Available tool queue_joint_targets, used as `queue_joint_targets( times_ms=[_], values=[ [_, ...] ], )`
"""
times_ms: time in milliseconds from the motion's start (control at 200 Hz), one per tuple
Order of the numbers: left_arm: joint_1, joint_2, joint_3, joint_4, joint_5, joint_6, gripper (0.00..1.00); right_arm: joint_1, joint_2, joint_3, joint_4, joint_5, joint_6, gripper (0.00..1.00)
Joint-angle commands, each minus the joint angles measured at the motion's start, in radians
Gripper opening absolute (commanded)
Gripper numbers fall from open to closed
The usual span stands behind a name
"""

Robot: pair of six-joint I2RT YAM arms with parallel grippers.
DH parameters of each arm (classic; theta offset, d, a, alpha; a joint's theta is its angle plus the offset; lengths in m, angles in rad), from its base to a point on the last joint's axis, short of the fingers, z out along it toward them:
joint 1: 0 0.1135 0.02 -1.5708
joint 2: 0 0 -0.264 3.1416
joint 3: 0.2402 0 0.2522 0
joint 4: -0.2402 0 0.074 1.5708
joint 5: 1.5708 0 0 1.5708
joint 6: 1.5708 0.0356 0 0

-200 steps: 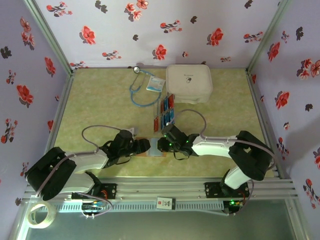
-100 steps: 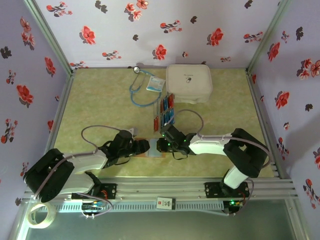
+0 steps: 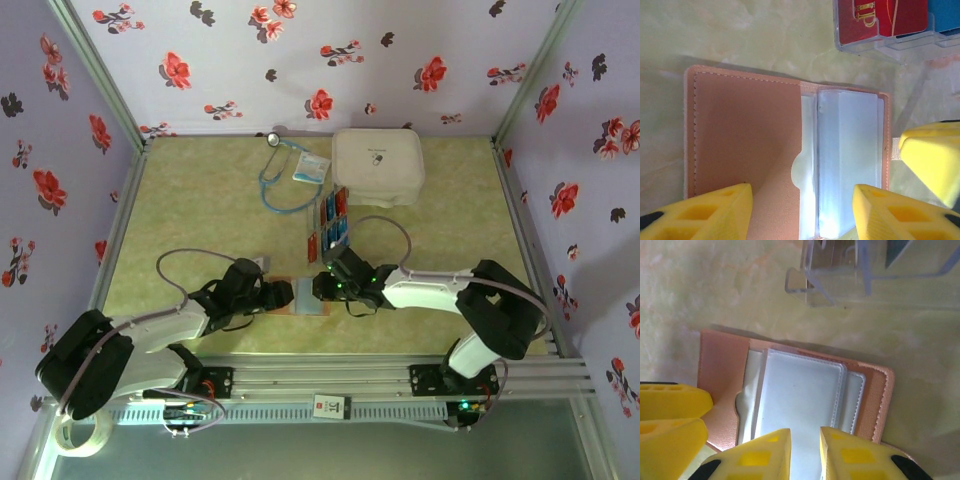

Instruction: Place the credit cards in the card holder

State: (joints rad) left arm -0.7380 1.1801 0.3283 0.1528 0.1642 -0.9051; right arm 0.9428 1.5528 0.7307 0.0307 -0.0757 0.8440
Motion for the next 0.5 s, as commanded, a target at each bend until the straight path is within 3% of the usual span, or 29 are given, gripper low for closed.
queue_joint_targets(
  times_ms=[0, 495],
  values=[
    [0.011, 0.023, -0.003, 0.006, 0.0, 0.023, 0.56, -0.022, -0.009, 0.014, -0.026, 0.028, -0.025, 0.22],
    [0.011, 0.063, -0.004, 0.039, 0.004, 0.024, 0.55, -0.096, 0.07, 0.091, -0.034, 0.024, -0.081, 0.21]
  ],
)
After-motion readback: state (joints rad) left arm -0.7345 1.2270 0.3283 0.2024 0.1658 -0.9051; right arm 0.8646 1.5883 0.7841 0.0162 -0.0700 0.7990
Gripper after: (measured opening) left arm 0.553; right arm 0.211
